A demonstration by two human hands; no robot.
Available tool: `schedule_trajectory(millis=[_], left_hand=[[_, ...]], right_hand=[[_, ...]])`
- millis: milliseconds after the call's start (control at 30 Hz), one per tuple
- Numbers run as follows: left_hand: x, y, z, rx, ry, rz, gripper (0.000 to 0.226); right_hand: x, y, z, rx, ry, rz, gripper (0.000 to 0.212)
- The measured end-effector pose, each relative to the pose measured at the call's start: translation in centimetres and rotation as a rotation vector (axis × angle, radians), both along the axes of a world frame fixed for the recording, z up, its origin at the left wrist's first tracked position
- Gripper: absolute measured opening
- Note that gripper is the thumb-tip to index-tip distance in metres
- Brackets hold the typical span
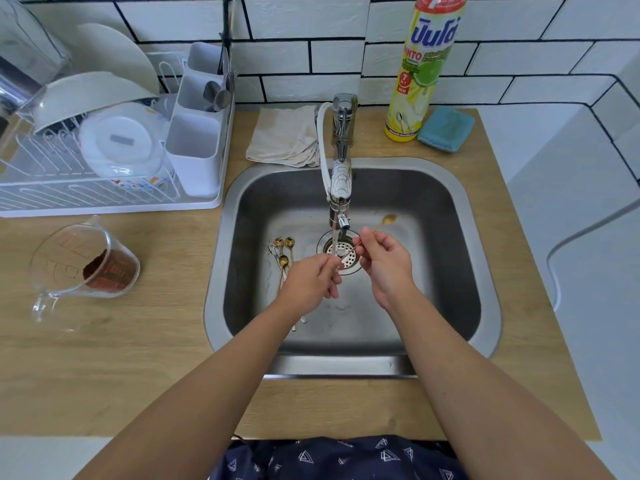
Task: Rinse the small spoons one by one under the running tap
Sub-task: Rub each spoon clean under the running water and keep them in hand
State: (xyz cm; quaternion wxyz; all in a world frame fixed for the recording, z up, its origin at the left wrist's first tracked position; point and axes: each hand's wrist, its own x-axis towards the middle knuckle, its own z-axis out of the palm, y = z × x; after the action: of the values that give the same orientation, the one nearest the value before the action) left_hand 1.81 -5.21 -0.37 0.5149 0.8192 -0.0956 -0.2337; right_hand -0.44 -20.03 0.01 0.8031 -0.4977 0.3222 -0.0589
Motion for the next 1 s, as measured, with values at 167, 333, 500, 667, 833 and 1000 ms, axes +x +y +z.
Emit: schedule_trajectory(millis=[167, 333, 500, 667, 833, 1000], left_hand=[[-0.4, -0.6, 0.4, -0.029, 0.099, -0.042, 0.035], [-0.3, -0.6, 0.3, 0.009, 0.151, 0.013, 0.042], [0.5, 1.1, -0.7, 0.233, 0.143, -0.044, 0.057], [3.8, 4.0, -3.9, 0.766, -0.037, 0.064, 0.032], [4.5, 4.2, -5.6, 0.856, 0.043, 0.054, 0.034], [4.9, 4.6, -5.7, 0.907, 0.023, 0.058, 0.024]], right_hand=[[0.0, 0.6, 0.0, 0.226, -0.058, 0.133, 0.031], [0.4, 0.7, -0.3, 0.418, -0.089, 0.025, 0.034], [0.3, -0.3, -0.9, 0.484, -0.088, -0.050, 0.031], [-0.2, -0.5, -1.0, 0.511, -0.040, 0.021, 0.020], [-0.3, -0.3, -1.1, 0.566, -0.039, 0.058, 0.020], [-0.4, -0.5, -1.1, 0.592, -0.033, 0.062, 0.030]])
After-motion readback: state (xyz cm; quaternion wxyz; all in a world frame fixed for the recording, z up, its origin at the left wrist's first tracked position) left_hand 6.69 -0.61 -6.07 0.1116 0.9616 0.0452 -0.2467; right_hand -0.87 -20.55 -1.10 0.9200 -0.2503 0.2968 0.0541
